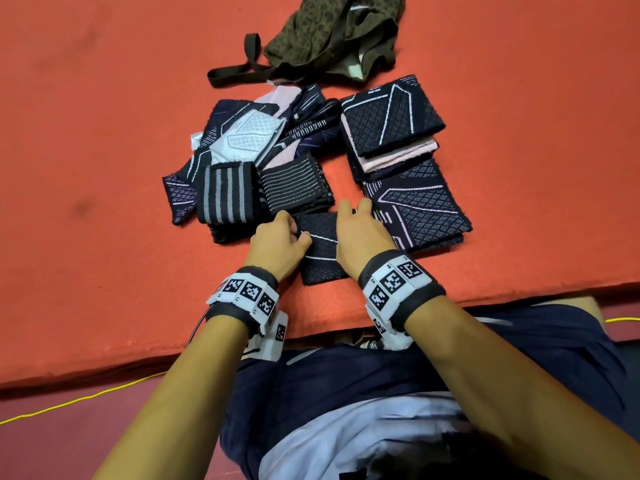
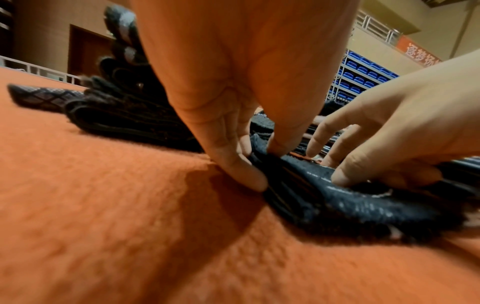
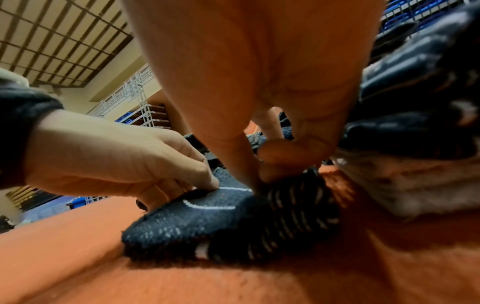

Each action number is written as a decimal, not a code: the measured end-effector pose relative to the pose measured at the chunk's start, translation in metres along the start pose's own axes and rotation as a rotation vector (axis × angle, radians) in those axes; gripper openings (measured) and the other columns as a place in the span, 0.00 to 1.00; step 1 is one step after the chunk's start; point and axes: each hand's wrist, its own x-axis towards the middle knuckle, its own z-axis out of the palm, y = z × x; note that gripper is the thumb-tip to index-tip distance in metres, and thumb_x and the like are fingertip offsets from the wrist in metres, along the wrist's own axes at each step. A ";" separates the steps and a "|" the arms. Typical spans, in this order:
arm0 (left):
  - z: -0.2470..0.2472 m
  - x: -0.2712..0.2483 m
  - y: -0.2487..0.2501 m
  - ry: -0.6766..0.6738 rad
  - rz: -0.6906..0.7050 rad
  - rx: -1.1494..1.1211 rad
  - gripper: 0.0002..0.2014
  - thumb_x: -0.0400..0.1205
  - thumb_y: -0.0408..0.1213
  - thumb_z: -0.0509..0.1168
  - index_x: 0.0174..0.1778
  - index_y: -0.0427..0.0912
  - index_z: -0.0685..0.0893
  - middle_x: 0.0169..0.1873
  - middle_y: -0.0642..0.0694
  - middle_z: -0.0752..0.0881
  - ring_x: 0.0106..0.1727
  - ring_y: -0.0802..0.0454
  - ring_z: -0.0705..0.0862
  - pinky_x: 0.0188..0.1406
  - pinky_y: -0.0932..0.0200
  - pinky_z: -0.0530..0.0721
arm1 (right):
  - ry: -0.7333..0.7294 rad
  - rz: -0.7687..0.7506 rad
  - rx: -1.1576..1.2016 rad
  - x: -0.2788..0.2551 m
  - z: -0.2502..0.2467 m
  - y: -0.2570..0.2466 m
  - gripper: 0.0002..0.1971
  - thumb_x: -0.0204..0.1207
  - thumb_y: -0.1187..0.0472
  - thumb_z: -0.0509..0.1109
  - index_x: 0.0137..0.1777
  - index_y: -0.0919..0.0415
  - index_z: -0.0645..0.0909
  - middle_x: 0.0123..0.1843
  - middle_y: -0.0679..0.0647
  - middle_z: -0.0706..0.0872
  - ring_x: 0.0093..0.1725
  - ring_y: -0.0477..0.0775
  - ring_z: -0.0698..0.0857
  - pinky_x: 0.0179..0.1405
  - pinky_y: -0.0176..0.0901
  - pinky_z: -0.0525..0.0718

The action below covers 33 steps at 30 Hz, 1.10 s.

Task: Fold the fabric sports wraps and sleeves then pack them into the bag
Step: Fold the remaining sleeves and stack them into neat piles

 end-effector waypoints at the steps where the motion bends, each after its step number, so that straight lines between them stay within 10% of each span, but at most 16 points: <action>1: 0.000 0.000 0.000 -0.003 -0.004 -0.001 0.09 0.81 0.44 0.67 0.46 0.43 0.76 0.32 0.51 0.85 0.40 0.46 0.83 0.46 0.53 0.79 | 0.003 0.003 -0.011 0.000 0.000 0.000 0.24 0.77 0.68 0.70 0.70 0.64 0.65 0.69 0.67 0.67 0.50 0.70 0.86 0.42 0.52 0.74; 17: 0.005 0.001 -0.001 0.031 0.132 -0.009 0.15 0.80 0.47 0.67 0.32 0.54 0.68 0.32 0.54 0.80 0.38 0.50 0.79 0.42 0.52 0.79 | -0.003 -0.009 -0.072 0.008 -0.005 0.005 0.25 0.80 0.52 0.71 0.69 0.63 0.66 0.68 0.63 0.80 0.62 0.67 0.84 0.46 0.53 0.77; 33: -0.014 0.007 0.041 0.078 0.254 -0.407 0.14 0.83 0.43 0.71 0.51 0.42 0.72 0.27 0.55 0.82 0.27 0.63 0.76 0.36 0.65 0.76 | 0.214 0.026 0.158 0.021 -0.083 0.036 0.24 0.78 0.54 0.74 0.65 0.61 0.66 0.50 0.62 0.84 0.49 0.69 0.84 0.49 0.57 0.83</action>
